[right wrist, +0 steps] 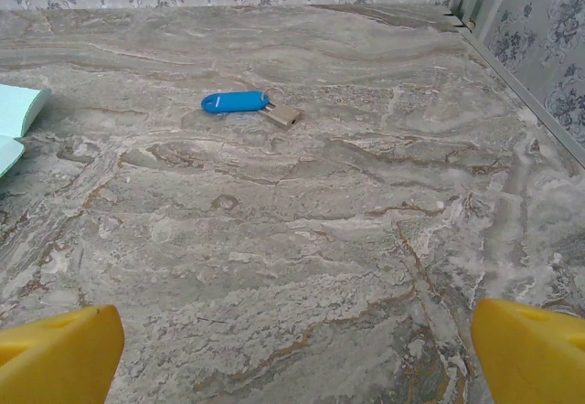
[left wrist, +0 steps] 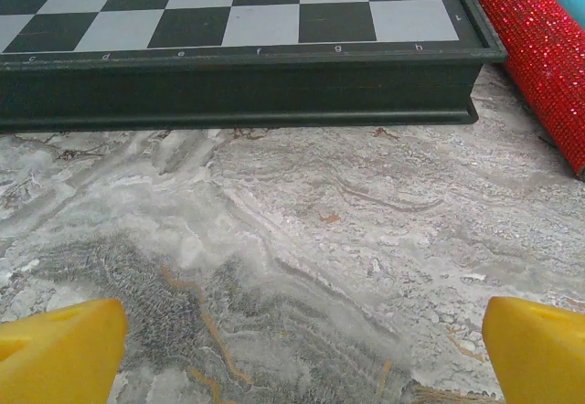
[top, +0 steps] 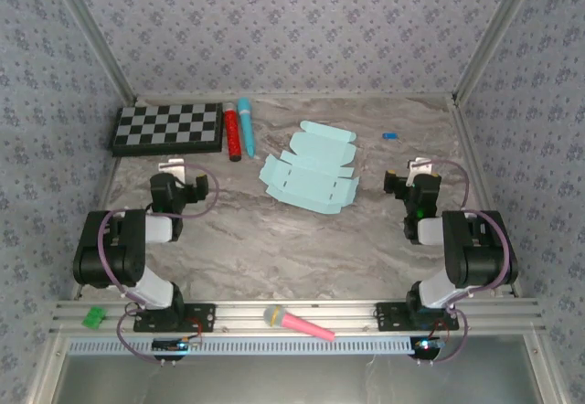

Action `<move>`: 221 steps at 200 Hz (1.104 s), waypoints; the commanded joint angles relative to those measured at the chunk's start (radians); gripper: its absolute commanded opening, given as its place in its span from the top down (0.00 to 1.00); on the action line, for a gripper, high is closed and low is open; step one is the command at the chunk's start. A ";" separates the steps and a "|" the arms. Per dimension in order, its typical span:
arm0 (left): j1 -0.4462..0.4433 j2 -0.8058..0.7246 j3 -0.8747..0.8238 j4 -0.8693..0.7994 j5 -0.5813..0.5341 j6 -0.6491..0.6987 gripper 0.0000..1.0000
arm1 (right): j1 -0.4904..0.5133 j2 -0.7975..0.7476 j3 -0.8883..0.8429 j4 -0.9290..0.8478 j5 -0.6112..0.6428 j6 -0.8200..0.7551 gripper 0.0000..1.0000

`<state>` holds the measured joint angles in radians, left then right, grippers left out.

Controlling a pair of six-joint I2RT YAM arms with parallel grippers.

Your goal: Fold the paper box

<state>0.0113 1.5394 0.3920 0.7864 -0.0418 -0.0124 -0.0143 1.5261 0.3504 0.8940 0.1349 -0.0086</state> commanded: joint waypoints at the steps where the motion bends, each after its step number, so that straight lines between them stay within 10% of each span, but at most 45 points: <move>1: 0.004 -0.002 0.024 0.024 -0.006 -0.015 0.00 | 0.007 0.010 0.020 -0.010 0.014 -0.001 0.00; 221: 0.003 -0.071 0.055 -0.084 -0.091 -0.049 0.00 | -0.004 -0.038 -0.008 -0.005 0.015 0.024 0.00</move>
<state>0.0113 1.5368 0.3939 0.7773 -0.0586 -0.0216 -0.0143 1.5257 0.3504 0.8940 0.1349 -0.0078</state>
